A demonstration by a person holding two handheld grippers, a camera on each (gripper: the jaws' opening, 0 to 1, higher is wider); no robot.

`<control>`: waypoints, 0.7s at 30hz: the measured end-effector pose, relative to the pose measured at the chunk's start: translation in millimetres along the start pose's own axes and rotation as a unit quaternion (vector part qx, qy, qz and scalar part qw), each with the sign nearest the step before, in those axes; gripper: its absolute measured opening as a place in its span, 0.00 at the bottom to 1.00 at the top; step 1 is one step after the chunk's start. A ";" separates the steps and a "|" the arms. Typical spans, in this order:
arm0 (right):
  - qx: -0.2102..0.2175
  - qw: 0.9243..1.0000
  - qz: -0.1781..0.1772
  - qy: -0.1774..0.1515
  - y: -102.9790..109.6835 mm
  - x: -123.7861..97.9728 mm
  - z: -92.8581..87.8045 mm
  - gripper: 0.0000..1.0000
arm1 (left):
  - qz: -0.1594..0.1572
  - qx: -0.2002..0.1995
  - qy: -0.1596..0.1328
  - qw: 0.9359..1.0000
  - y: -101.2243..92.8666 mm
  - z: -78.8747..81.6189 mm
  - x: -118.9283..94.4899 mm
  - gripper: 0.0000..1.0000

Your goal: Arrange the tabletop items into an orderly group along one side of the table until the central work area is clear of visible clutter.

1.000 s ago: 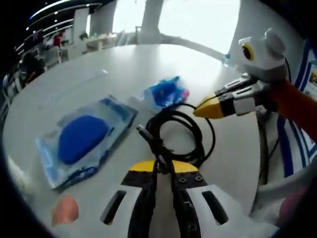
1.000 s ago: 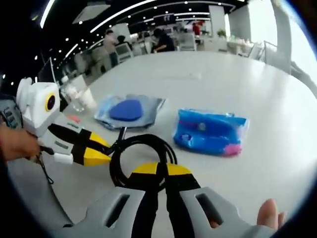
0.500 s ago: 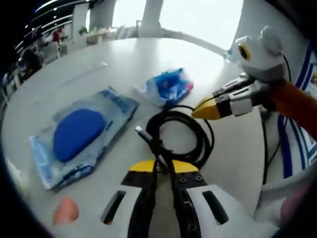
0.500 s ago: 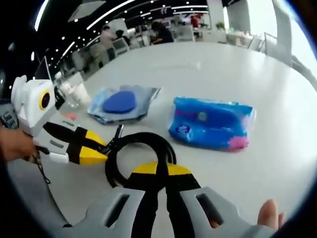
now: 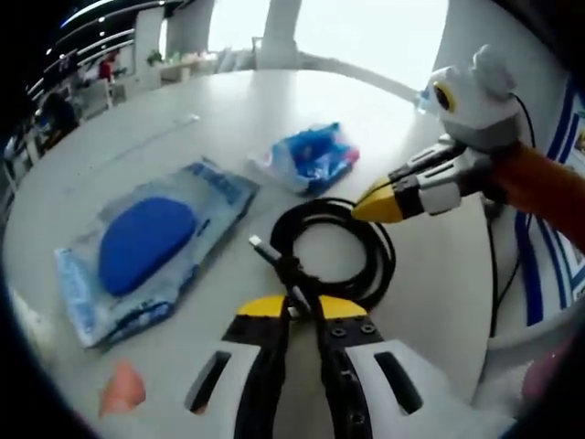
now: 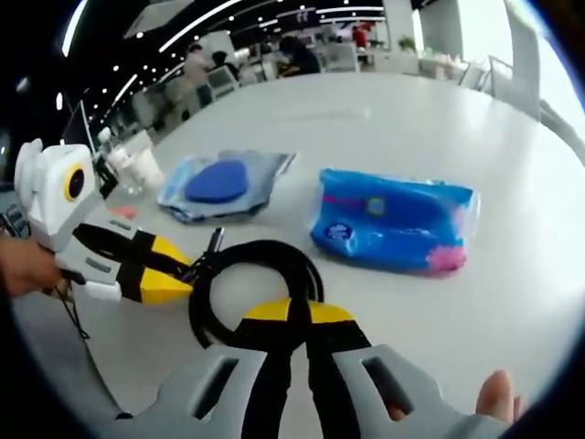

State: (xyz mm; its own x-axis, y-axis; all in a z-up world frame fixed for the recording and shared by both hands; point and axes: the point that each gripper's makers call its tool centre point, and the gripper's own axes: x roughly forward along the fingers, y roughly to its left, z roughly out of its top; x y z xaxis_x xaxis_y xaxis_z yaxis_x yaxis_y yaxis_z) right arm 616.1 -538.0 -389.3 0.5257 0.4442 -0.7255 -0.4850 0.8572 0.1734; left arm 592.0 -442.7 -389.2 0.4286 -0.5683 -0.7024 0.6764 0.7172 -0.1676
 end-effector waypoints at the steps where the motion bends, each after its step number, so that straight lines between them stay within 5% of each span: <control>1: 0.000 1.000 0.000 0.000 0.2 -0.1 0.1 0.05 | -0.001 0.000 -0.001 1.000 -0.1 0.1 -0.4 0.10; 21: -0.010 1.000 -0.003 -0.020 3.9 -6.9 9.2 0.21 | -0.006 -0.001 -0.020 1.000 0.3 6.5 -8.9 0.27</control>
State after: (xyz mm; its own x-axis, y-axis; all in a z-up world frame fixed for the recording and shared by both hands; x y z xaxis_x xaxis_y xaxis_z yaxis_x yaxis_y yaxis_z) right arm 617.0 -535.3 -377.5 0.5565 0.4491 -0.6991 -0.4955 0.8547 0.1546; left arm 592.3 -440.0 -378.6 0.4444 -0.5924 -0.6719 0.6799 0.7115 -0.1775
